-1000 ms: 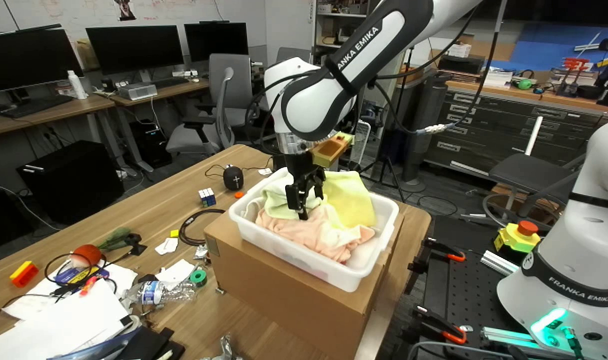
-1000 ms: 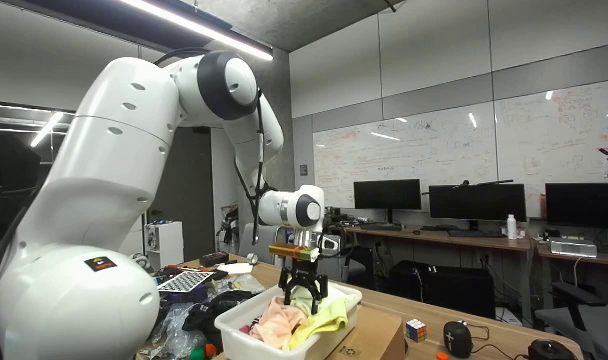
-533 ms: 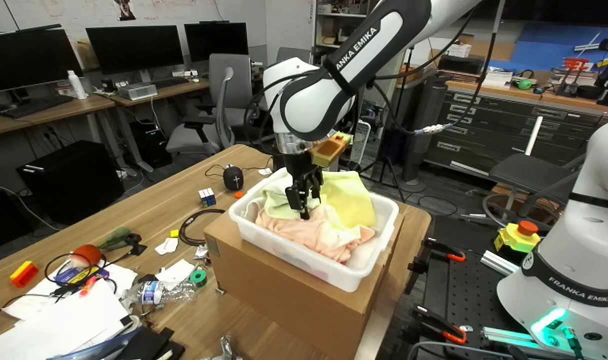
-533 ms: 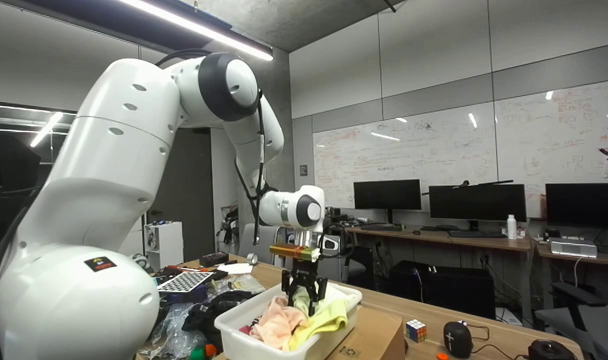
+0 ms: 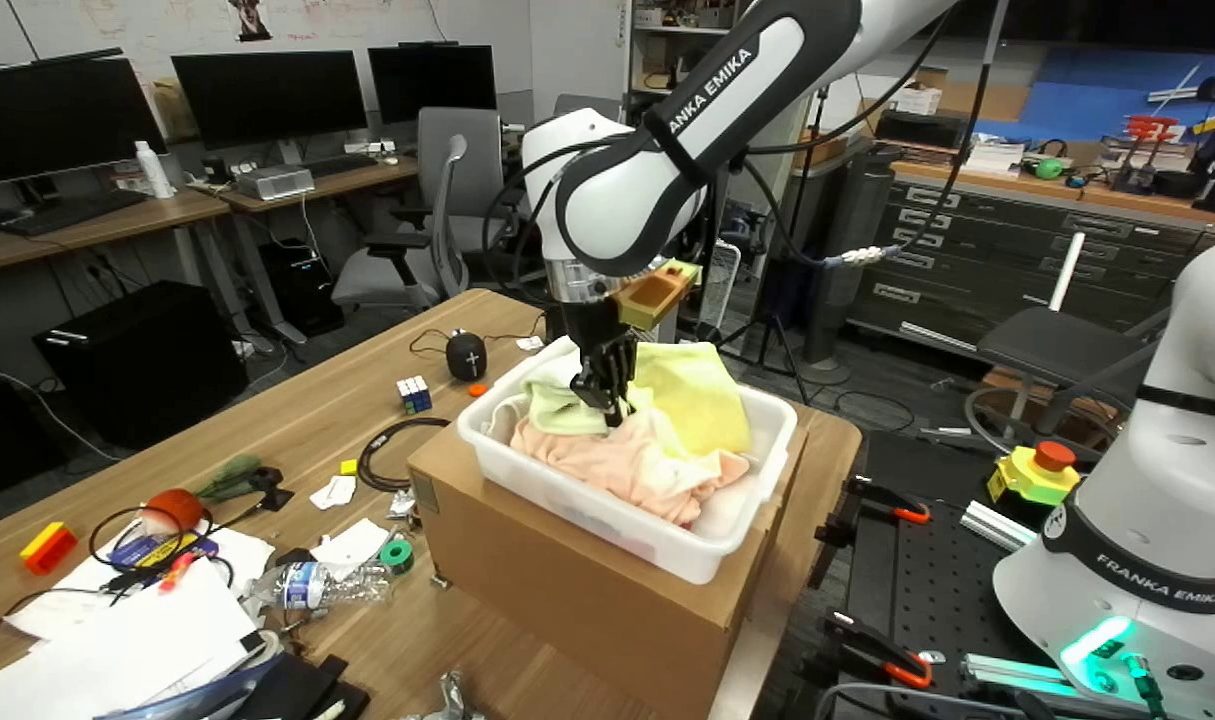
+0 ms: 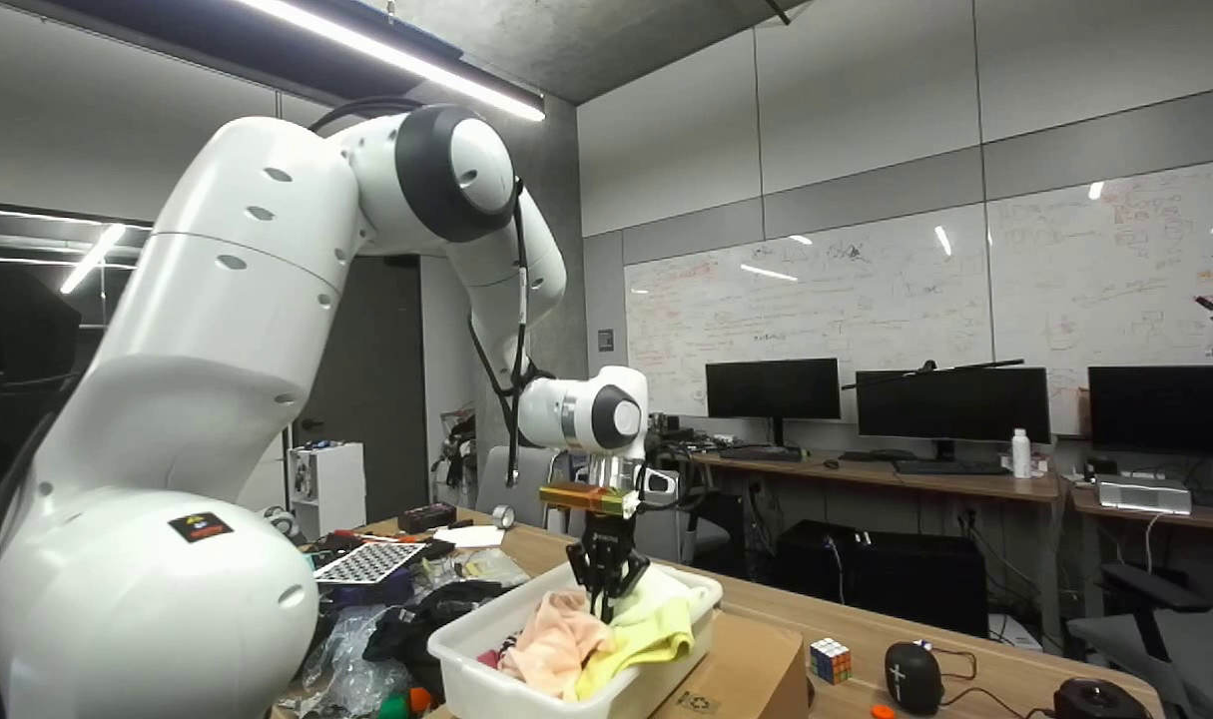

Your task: Take the towels and t-shirts out of the box and place them on the table

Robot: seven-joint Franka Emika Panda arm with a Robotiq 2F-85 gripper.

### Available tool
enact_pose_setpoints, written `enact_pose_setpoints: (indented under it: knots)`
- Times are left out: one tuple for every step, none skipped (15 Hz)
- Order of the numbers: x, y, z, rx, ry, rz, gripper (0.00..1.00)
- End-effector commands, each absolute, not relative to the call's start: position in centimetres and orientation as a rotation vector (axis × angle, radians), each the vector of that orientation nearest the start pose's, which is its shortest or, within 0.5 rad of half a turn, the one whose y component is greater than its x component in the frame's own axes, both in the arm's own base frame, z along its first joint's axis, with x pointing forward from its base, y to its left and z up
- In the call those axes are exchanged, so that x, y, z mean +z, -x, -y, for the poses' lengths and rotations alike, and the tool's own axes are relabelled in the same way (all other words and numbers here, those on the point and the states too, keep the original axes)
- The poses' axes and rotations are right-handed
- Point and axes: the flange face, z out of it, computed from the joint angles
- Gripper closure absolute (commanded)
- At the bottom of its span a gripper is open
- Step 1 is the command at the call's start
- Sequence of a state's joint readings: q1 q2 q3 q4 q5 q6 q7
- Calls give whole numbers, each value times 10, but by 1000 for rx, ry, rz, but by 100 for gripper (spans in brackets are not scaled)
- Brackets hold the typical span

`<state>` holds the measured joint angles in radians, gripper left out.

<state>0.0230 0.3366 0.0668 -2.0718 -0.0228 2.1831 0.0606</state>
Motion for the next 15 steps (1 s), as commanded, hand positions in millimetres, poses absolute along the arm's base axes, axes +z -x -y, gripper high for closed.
enact_pose_setpoints:
  knots:
    - [266, -562, -55, 335, 3128, 50, 100]
    - [270, -562, -55, 327, 3128, 44, 98]
    - [275, -560, -56, 314, 3129, 33, 98]
    - [279, -559, -57, 301, 3128, 23, 98]
    - [286, -558, -59, 281, 3126, 12, 98]
    - [293, -557, -61, 262, 3127, 4, 98]
    - [299, -555, -63, 241, 3128, -8, 98]
    - [309, -553, -66, 216, 3126, -21, 98]
    - [316, -552, -68, 194, 3125, -36, 98]
    - [327, -549, -72, 165, 3125, -50, 98]
    - [335, -547, -75, 139, 3127, -66, 98]
    - [347, -543, -79, 106, 3125, -81, 98]
    - [357, -540, -83, 78, 3124, -104, 98]
    - [370, -536, -88, 41, 3125, -119, 98]
    - [382, -531, -93, 6, 3127, -132, 98]
